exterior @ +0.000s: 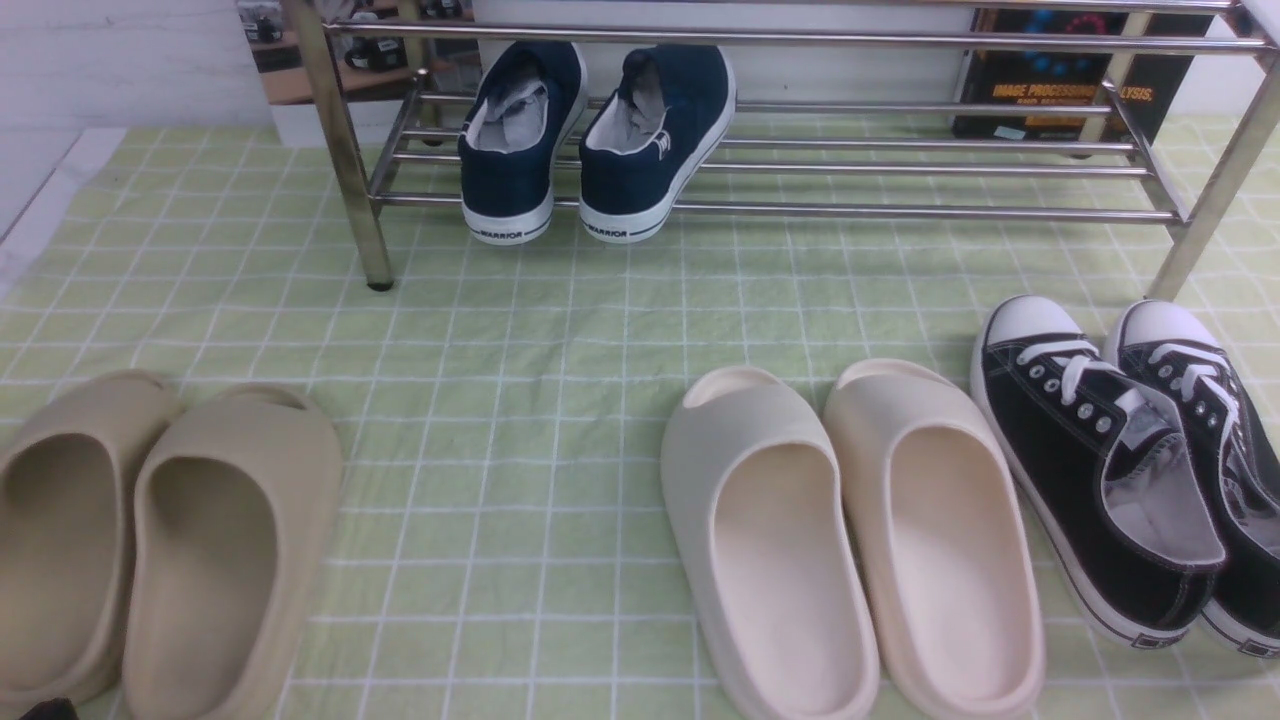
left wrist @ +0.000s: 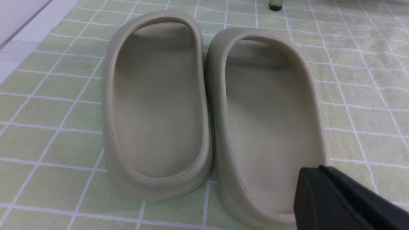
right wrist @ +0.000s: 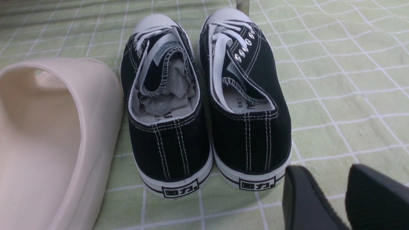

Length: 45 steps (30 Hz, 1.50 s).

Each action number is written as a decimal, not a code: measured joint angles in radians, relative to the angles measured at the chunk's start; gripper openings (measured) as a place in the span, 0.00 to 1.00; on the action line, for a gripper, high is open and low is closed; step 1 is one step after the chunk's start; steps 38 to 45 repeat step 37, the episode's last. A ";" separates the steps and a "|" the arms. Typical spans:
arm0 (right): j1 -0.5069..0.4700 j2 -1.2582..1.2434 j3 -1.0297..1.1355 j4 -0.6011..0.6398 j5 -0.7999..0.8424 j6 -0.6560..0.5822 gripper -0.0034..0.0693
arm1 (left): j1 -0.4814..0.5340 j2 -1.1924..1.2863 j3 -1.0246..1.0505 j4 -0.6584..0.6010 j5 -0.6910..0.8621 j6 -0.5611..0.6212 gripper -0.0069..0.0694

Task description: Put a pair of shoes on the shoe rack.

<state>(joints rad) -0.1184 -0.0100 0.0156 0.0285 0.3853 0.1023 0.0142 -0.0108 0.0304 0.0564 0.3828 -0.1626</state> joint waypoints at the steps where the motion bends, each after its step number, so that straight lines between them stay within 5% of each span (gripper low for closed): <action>1: 0.000 0.000 0.000 0.000 0.000 0.000 0.38 | 0.000 0.000 0.000 0.000 0.000 0.000 0.09; 45: 0.000 0.000 0.000 0.000 0.000 0.000 0.38 | 0.000 0.000 0.000 0.000 0.001 0.000 0.14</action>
